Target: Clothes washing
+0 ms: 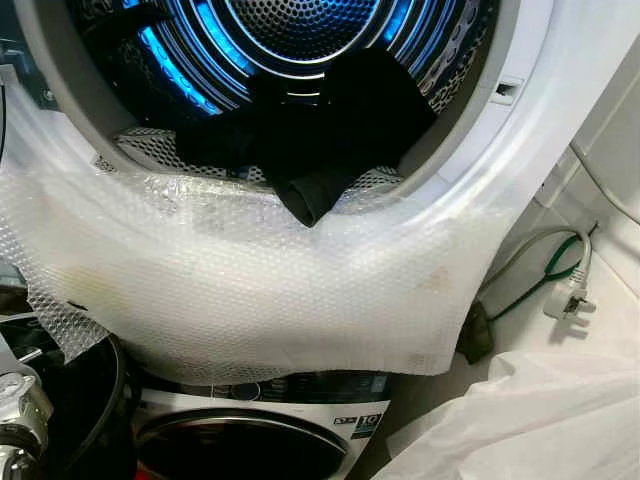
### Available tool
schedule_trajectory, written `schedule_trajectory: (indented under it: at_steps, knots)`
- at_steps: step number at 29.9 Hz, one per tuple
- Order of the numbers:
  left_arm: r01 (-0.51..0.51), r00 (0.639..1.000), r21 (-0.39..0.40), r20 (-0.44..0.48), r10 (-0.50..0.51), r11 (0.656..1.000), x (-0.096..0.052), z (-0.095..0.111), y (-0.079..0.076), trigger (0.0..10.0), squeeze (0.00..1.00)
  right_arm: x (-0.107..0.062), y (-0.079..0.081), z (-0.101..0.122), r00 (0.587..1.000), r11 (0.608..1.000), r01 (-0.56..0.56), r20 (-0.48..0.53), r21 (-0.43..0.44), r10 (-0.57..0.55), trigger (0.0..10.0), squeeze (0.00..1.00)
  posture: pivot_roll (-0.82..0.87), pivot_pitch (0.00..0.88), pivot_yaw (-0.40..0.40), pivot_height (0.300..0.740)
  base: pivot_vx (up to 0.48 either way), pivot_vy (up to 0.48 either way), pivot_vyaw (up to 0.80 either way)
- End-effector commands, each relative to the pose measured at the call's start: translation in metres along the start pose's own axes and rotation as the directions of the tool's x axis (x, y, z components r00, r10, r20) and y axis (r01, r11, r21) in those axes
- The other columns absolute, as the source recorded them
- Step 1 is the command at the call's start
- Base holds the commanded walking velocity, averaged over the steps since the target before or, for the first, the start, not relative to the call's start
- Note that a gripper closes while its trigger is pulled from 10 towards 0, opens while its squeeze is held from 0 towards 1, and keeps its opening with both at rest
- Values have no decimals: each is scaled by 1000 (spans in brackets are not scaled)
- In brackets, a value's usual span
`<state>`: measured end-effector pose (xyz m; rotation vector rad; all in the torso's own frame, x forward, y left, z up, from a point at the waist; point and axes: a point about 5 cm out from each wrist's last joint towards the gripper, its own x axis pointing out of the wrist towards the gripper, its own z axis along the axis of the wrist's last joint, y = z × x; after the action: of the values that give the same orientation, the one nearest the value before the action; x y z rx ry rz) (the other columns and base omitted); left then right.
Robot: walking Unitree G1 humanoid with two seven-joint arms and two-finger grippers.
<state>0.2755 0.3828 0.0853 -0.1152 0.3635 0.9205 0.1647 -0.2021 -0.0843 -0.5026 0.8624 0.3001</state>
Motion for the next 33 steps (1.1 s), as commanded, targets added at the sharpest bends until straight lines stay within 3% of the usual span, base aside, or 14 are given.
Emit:
schedule_trajectory:
  at_steps: [1, 5, 15, 26, 33]
  knots:
    - [31, 999, 31, -20, -30, 999, -1, -4, -3, 10000, 0, -2, -9, -3, 999, 999, 33, -3, 12, -33, 10000, 0, -146, 0, -132, 740, 0, 0, 0]
    - [86, 995, 47, -54, -83, 995, -3, -14, -10, 10000, 0, -6, -20, -13, 998, 999, 53, -23, 6, -53, 10000, 0, -159, 0, -156, 740, 0, 0, 0]
    - [-5, 993, -4, -119, 4, 1000, -6, -36, 1, 10000, 0, -12, -41, -20, 997, 997, 70, -38, -31, -71, 10000, 0, -156, 0, -212, 740, 0, 0, 0]
    - [9, 985, -1, -175, -9, 1000, -11, -53, -2, 10000, 0, -11, -39, -16, 999, 998, 39, -10, -51, -39, 10000, 0, -137, 0, -244, 740, 0, 0, 0]
    - [-36, 978, -40, -208, 27, 999, -13, -61, 2, 10000, 0, -12, -39, -18, 999, 998, 29, -15, -58, -30, 10000, 0, -124, 0, -245, 740, 0, 0, 0]
